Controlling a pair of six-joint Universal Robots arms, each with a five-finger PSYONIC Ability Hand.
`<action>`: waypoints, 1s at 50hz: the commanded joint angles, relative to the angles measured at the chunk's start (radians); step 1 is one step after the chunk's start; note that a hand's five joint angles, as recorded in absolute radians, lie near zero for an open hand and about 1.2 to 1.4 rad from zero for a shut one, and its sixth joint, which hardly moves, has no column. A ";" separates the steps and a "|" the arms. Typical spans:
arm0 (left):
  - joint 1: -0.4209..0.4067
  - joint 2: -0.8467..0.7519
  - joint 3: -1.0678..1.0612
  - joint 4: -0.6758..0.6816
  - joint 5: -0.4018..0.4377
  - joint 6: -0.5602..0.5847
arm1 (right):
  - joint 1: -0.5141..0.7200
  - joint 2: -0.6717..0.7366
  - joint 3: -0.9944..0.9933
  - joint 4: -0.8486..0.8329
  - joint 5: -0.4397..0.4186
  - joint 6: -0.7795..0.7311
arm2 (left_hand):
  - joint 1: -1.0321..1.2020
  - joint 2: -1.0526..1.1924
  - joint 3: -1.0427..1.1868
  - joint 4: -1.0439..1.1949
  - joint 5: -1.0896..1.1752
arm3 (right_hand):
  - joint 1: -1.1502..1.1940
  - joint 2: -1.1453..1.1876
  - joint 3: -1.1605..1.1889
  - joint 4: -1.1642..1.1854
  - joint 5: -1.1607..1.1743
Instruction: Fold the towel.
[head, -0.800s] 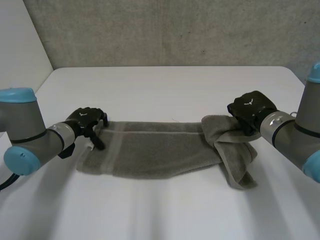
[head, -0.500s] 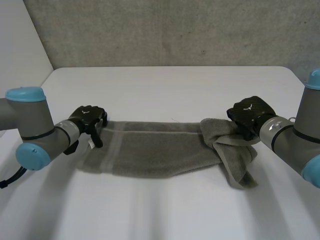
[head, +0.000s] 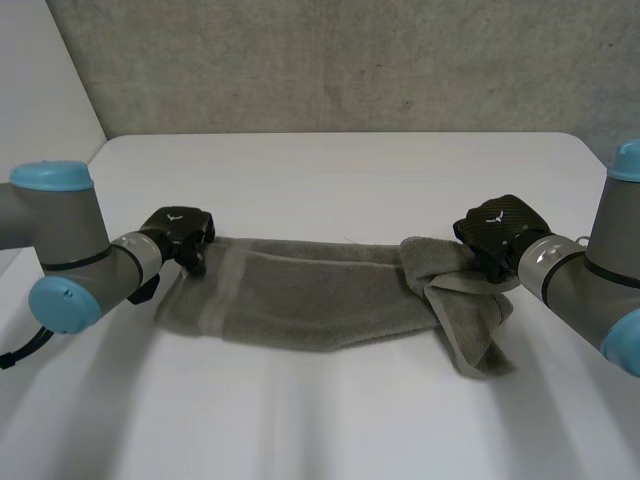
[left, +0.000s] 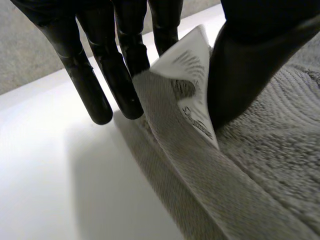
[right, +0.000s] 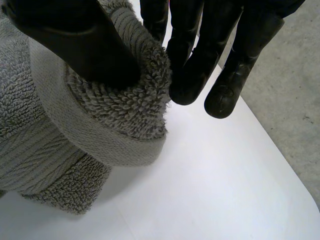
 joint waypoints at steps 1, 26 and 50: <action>-0.007 0.060 -0.032 -0.003 -0.005 -0.006 | 0.000 -0.005 -0.001 0.002 0.000 -0.001 | 0.295 0.281 0.284 0.276 0.299 | 0.053 0.035 0.027 0.042 0.036; 0.039 0.157 -0.105 0.004 -0.060 -0.035 | -0.070 -0.005 -0.032 -0.003 -0.003 0.003 | 0.296 0.281 0.284 0.276 0.300 | 0.039 0.020 0.013 0.028 0.022; 0.071 0.264 0.177 0.183 -0.082 -0.214 | -0.128 0.095 -0.689 0.205 -0.083 -0.012 | 0.296 0.281 0.284 0.276 0.300 | 0.070 0.052 0.044 0.059 0.053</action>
